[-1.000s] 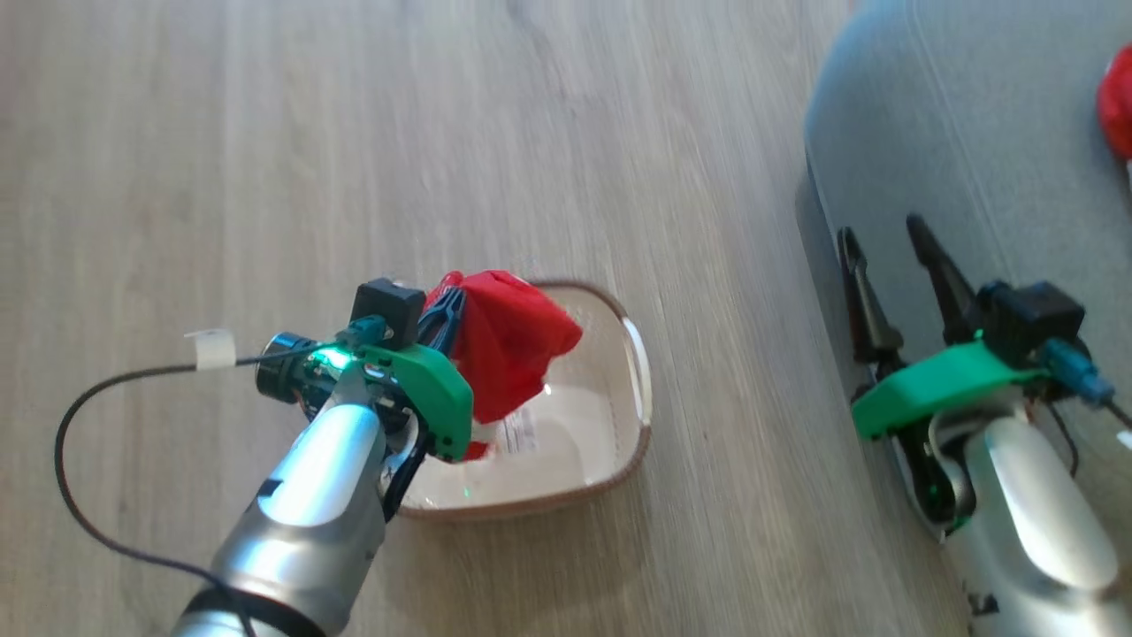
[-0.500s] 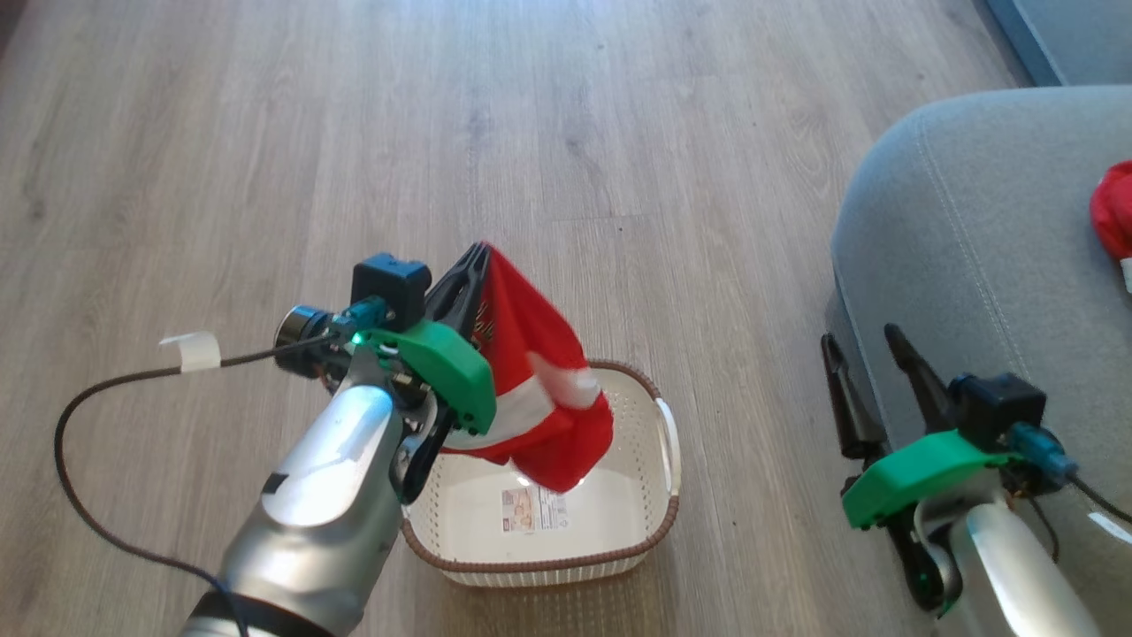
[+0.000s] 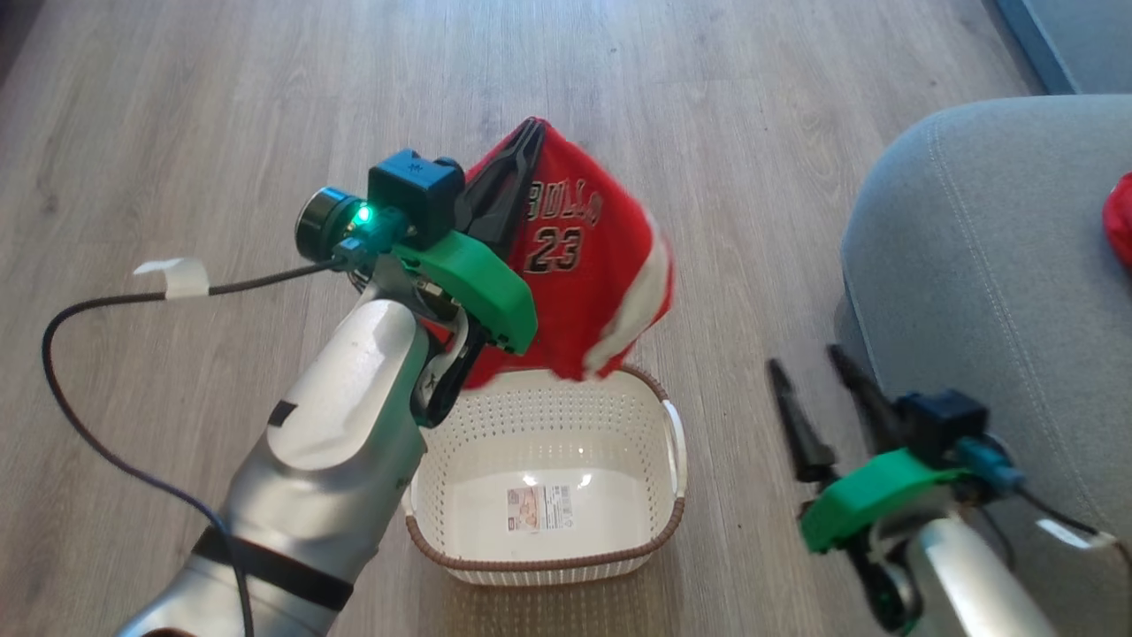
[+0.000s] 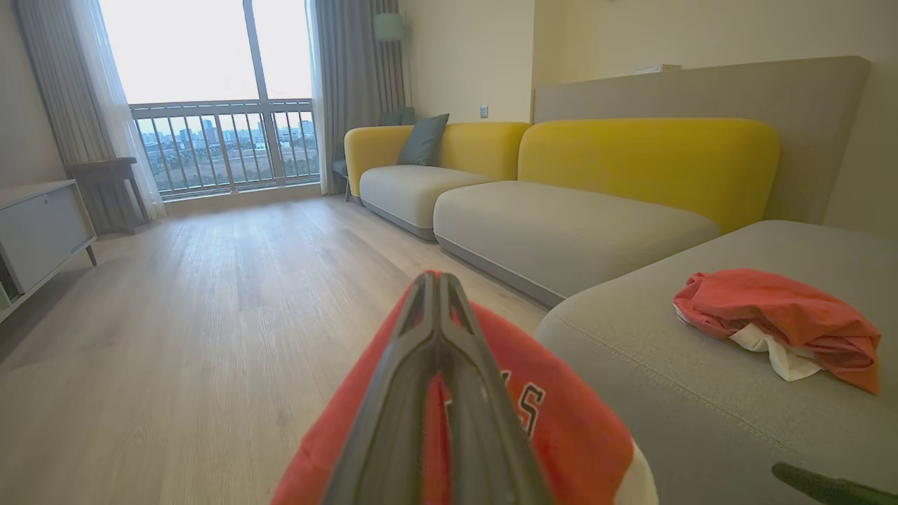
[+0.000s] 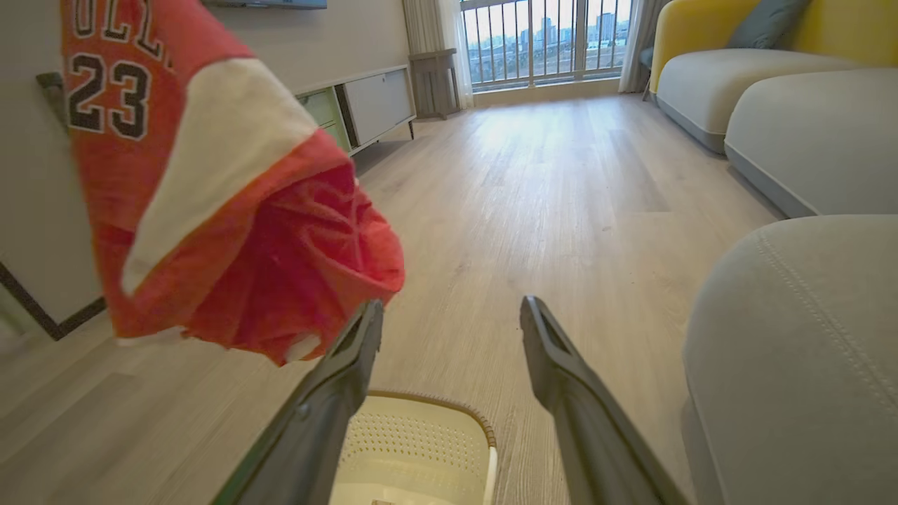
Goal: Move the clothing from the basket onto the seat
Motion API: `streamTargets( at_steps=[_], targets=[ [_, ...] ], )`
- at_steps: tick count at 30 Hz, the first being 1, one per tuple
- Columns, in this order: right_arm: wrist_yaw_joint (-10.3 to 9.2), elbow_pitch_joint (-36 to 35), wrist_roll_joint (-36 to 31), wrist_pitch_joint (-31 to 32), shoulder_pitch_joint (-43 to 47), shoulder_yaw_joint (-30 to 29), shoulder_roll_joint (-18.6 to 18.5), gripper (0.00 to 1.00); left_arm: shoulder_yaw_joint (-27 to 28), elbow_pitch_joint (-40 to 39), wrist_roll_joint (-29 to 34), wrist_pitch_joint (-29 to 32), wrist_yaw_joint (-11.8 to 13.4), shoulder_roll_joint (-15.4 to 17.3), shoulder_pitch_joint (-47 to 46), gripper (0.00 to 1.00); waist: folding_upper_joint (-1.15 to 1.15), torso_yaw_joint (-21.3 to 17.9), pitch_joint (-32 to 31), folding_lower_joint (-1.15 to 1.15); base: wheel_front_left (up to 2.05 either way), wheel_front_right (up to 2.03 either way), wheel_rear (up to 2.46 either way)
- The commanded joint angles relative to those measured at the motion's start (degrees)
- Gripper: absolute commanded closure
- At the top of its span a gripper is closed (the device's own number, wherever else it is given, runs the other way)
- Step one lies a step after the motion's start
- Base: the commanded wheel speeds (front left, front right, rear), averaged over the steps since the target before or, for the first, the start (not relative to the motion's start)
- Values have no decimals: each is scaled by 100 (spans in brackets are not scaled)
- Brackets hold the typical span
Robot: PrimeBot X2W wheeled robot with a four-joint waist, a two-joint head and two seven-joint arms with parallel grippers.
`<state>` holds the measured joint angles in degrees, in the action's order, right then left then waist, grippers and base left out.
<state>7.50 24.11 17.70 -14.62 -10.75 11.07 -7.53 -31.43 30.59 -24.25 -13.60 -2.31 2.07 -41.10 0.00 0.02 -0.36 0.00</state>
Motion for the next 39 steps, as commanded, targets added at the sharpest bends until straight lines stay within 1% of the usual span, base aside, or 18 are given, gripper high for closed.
streamTargets(
  at_steps=[1, 10, 16, 18, 21, 25, 31, 32, 34, 35, 36, 37, 38, 39],
  targets=[
    [-1, -282, 74, -38, -235, 335, 44, 0, 154, -219, -40, 5, 21, 81, -312, 100, 0, -5, 17, 0, 0, 0, 0],
    [-1, -717, 270, -38, -1134, 1553, -56, 0, -31, -285, -102, 18, -5, 81, -350, 100, 0, 24, 76, 0, 0, 0, 0],
    [-1, -624, 348, -38, -1975, 2188, -274, 0, -277, -242, -215, 11, -26, 81, -410, 100, 0, 137, 115, 0, 0, 0, 0],
    [-1, -583, 363, -38, -2093, 2267, -311, 0, -324, -221, -240, 9, -27, 81, -416, 100, 0, 159, 119, 0, 0, 0, 0],
    [-1, -334, 485, 32, -2329, 2497, -375, 0, -449, -169, -322, -7, -14, 81, -436, 100, 0, 216, 125, 0, 0, 0, 0],
    [-1, 119, 769, 221, -2504, 2874, -343, 0, -607, -121, -426, -31, 20, 81, -483, 100, 0, 284, 130, 0, 0, 0, 0],
    [-1, 900, 1099, 292, -2740, 3348, -60, 0, -847, -82, -580, -64, 63, 81, -575, 100, 0, 354, 156, 0, 0, 0, 0],
    [-1, 1184, 1182, 256, -2854, 3442, 70, 0, -918, -68, -628, -76, 81, 81, -599, 100, 0, 372, 158, 0, 0, 0, 0],
    [-1, 1508, 1244, 214, -2975, 3486, 182, 0, -986, -60, -678, -87, 98, 81, -622, 100, 0, 388, 158, 0, 0, 0, 0],
    [-1, 1683, 1275, 197, -3034, 3504, 230, 6, -1019, -57, -705, -92, 105, 81, -631, 100, 0, 395, 155, 0, 0, 0, 0],
    [-1, 1862, 1310, 181, -3088, 3515, 273, 50, -1052, -53, -730, -97, 115, 81, -642, 100, 0, 404, 154, 0, 0, 0, 0],
    [-1, 1862, 1310, 181, -3088, 3515, 273, 50, -1052, -53, -730, -97, 115, 81, -642, 100, 0, 404, 154, 0, 0, 0, 0],
    [-1, 2016, 1360, 158, -3134, 3515, 312, 85, -1083, -51, -758, -101, 124, 81, -650, 100, 0, 415, 155, 0, 0, 0, 0],
    [-1, 2290, 1450, 113, -3208, 3515, 369, 100, -1139, -39, -811, -110, 142, 81, -657, 100, 0, 439, 153, 0, 0, 0, 0]
  ],
)
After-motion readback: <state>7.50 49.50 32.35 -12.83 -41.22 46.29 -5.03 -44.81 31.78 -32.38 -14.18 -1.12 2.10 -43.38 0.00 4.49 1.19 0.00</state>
